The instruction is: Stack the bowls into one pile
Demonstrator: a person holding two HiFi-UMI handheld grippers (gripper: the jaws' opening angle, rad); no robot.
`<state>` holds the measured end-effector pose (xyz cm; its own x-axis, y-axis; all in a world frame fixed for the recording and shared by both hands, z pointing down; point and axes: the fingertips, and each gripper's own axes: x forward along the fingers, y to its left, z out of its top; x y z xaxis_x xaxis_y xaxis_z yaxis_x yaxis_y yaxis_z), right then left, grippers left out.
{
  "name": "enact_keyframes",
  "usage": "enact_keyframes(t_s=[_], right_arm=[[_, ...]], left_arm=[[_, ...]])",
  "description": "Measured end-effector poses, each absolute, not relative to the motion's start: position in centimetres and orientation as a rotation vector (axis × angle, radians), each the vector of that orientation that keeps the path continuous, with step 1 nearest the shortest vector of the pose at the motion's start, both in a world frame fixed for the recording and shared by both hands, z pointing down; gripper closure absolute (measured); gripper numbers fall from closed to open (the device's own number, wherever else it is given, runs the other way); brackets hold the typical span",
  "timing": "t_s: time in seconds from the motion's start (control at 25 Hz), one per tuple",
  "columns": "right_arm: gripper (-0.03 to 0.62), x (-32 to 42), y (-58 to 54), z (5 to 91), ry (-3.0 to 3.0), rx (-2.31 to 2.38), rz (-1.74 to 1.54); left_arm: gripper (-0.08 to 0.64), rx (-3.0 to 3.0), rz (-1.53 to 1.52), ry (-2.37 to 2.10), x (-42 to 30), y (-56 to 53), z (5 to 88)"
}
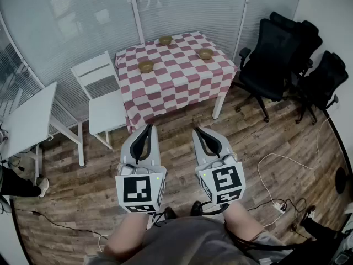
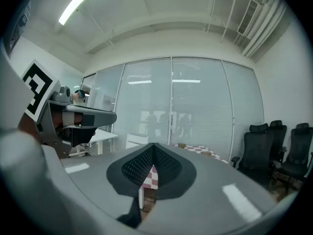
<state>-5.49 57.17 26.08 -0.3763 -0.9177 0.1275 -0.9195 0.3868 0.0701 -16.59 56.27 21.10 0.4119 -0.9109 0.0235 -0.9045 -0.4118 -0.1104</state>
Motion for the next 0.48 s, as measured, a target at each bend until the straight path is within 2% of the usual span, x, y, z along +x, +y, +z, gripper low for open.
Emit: enact_keyframes(t_s=[0.48], right_arm=[[0.566,-2.1,56.7,26.4,-2.571,1.605,0.035]], left_arm=[[0.56,-2.549,-0.14,1.677,-12.5,56.0,21.7]])
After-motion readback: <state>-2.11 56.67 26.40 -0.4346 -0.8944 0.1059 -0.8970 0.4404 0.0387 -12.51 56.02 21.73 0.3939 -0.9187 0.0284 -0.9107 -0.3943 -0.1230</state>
